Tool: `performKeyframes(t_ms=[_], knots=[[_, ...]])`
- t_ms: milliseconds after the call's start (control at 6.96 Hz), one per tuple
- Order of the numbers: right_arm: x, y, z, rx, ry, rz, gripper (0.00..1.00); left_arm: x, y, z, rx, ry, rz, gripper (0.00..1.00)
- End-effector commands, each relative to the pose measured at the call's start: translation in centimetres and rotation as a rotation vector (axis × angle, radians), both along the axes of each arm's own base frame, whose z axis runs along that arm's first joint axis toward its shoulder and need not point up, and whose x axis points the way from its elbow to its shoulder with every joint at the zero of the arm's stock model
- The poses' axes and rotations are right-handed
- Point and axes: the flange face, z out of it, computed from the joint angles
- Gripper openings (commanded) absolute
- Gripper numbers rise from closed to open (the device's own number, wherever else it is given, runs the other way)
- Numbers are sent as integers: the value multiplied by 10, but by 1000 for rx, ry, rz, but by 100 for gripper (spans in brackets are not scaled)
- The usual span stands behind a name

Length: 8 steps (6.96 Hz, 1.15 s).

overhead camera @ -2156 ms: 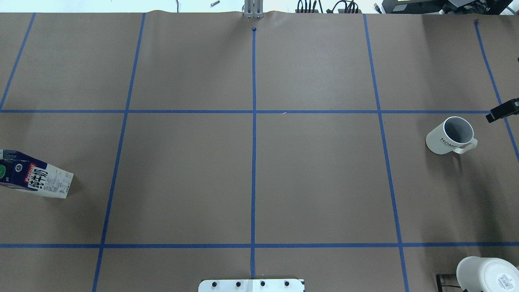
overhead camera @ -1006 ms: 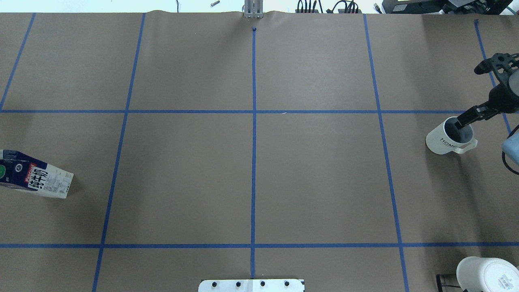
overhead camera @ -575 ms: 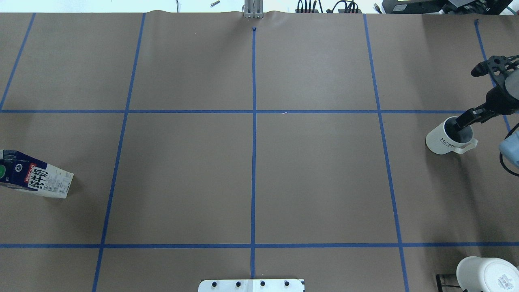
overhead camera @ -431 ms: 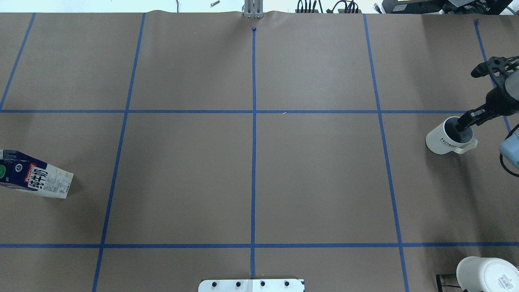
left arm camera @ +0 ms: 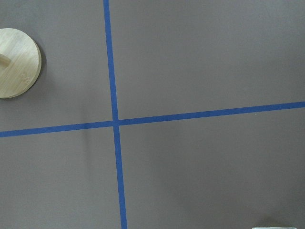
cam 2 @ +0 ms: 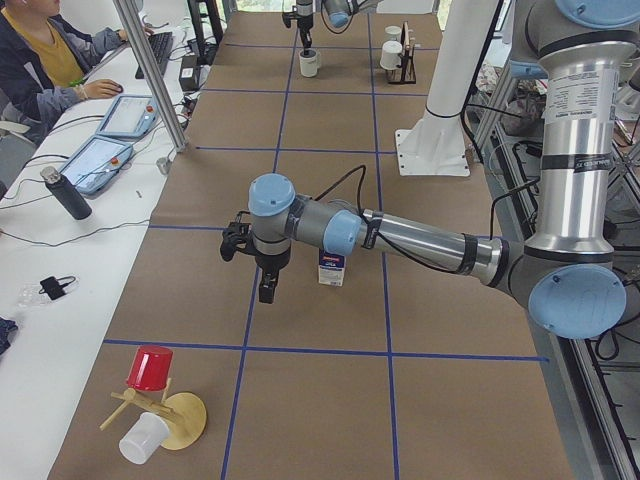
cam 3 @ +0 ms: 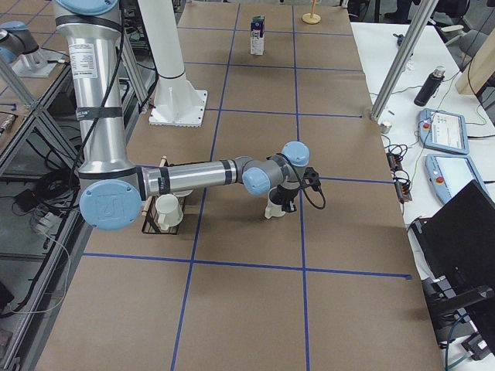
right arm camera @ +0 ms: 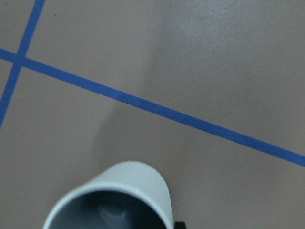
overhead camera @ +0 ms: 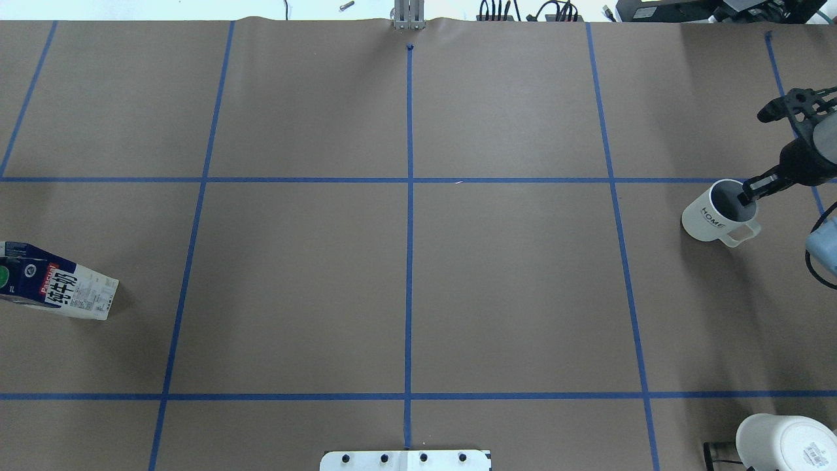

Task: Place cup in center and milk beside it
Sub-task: 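Carry the white mug with the right gripper to the table center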

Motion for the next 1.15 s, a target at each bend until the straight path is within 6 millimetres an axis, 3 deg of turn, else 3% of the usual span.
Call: performKeyframes(t_ms=[0, 144, 431, 575, 719, 862, 1006], knots=[[-39, 20, -77, -15, -84, 48, 0, 0, 0, 0, 1, 2, 0, 98], [-81, 22, -124, -26, -130, 53, 0, 0, 0, 1, -1, 1, 0, 98], [-201, 34, -231, -69, -201, 131, 0, 0, 0, 3, -5, 1, 0, 98], [-238, 37, -267, -66, -204, 140, 0, 0, -1, 3, -5, 1, 0, 98], [-260, 33, -312, -89, -175, 129, 0, 0, -1, 3, -5, 1, 0, 98], [-278, 35, -337, -125, -146, 130, 0, 0, 0, 3, -4, 1, 0, 98], [-306, 39, -346, -176, -127, 211, 0, 0, 0, 3, -5, 1, 0, 98]])
